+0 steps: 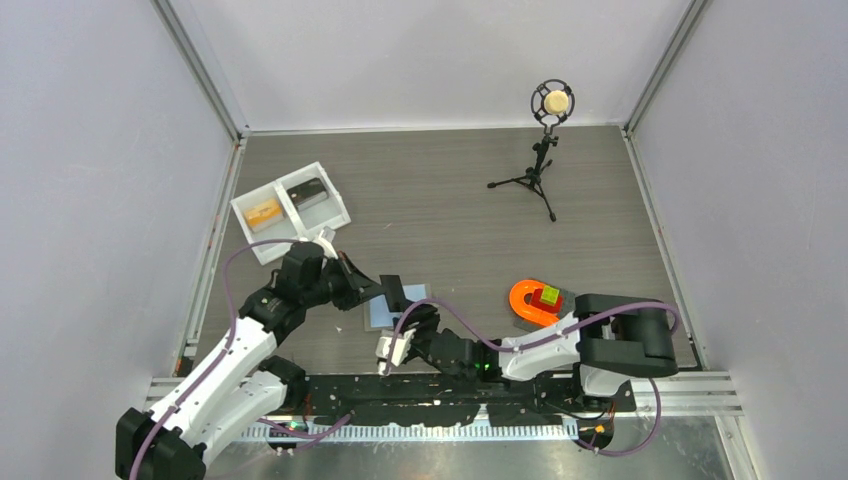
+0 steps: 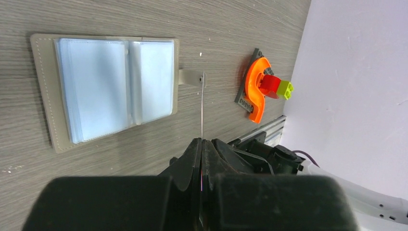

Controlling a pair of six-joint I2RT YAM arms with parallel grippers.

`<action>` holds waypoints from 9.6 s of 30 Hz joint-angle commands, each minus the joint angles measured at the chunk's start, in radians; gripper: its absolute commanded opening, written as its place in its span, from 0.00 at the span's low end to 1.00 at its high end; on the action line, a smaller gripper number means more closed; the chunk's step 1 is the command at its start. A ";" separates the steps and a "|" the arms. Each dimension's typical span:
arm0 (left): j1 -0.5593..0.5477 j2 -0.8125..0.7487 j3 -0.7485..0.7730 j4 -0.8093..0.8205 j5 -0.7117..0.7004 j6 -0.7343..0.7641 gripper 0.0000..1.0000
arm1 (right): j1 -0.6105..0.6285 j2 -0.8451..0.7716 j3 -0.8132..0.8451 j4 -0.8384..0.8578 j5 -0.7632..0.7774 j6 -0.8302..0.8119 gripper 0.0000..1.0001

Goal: Take the credit cards out of the card holder
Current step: Place the credit card in the storage box, then remove the credit card from the card holder.

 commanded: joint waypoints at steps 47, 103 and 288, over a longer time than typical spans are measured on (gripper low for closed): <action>0.027 -0.124 0.100 0.063 0.194 0.424 0.43 | -0.651 -0.469 0.006 -0.342 -1.059 1.108 0.05; 0.311 0.029 0.133 0.270 0.359 0.197 0.00 | -0.828 -0.558 -0.049 -0.252 -1.098 1.251 0.96; 0.243 0.437 -0.178 0.283 0.283 0.390 0.28 | -0.463 0.010 0.337 -0.674 -0.649 1.536 0.54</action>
